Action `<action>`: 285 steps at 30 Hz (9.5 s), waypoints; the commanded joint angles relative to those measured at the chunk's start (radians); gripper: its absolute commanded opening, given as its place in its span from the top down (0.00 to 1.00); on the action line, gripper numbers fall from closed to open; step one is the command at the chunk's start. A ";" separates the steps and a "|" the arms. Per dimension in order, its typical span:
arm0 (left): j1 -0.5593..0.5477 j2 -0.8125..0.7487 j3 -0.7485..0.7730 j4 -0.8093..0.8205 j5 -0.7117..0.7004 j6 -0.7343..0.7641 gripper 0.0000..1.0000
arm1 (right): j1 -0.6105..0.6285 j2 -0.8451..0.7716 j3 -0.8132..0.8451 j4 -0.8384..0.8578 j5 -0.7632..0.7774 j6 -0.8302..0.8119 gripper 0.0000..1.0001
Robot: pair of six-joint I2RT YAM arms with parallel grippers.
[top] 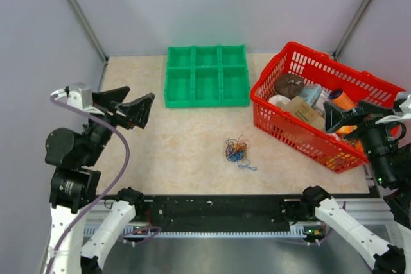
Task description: Untangle the cables
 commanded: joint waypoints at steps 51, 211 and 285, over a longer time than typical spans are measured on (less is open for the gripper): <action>-0.752 0.674 -0.230 -0.032 -0.548 -0.277 1.00 | 0.044 0.262 -0.124 -0.032 -0.391 0.174 0.05; -0.611 0.698 -0.985 0.992 -0.467 -0.350 1.00 | 0.531 0.585 0.328 0.631 -0.119 0.110 1.00; -0.587 0.198 -0.867 0.411 -0.379 -0.356 1.00 | -0.003 1.607 0.801 -0.051 -0.136 0.154 1.00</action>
